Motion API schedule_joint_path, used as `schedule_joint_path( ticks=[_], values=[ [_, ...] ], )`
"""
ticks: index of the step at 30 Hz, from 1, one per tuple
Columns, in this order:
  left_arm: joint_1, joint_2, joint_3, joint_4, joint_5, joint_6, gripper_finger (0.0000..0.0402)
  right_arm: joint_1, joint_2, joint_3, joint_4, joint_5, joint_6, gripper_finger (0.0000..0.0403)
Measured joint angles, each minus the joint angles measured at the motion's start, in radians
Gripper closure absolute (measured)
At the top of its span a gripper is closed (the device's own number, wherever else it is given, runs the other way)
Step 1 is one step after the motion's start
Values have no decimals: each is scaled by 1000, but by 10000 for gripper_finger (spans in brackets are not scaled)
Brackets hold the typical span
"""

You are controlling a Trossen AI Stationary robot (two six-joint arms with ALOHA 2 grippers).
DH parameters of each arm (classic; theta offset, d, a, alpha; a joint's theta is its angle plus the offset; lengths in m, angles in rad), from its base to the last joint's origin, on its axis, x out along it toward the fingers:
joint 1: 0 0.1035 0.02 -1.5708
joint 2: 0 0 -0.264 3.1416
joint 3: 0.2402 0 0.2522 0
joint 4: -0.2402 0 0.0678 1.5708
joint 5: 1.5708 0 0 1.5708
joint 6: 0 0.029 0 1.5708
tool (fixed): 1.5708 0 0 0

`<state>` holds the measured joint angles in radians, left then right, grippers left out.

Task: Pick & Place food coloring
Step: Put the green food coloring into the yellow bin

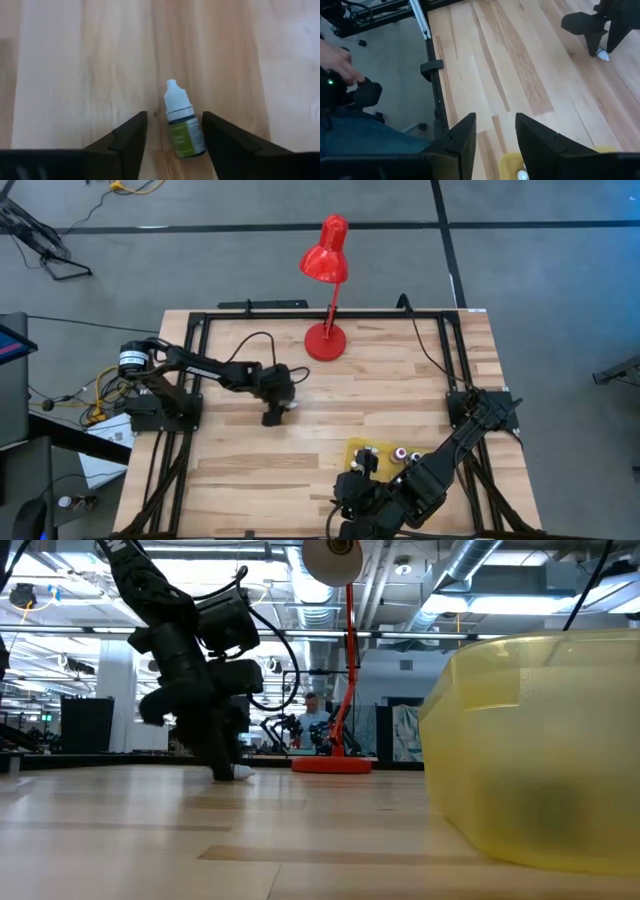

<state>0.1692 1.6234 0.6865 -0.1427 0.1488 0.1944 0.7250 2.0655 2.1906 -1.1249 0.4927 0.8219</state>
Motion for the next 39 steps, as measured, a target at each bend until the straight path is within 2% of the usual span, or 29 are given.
schedule_joint_path(
  ticks=[8,12,15,18,22,26,31,39],
  values=[
    [-32,0,-1,-17,-23,-193,318,-8,0,0,-6,2,0,276],
    [-32,-6,8,-28,45,-251,354,-15,0,0,-16,3,-1,276],
    [-47,-29,20,-52,146,-282,355,-20,0,0,-42,3,-15,276],
    [-81,-87,41,-38,207,-306,339,-28,0,0,-63,3,-69,276],
    [-173,-169,65,-25,213,-340,329,-37,0,0,-72,3,-173,276],
    [-305,-252,84,88,218,-369,334,-67,0,0,-64,5,-254,276],
    [-463,-311,90,247,172,-399,335,-115,0,0,-17,6,-424,262],
    [-612,-335,90,335,-47,-395,333,-155,0,0,208,-71,-745,195]
  ],
)
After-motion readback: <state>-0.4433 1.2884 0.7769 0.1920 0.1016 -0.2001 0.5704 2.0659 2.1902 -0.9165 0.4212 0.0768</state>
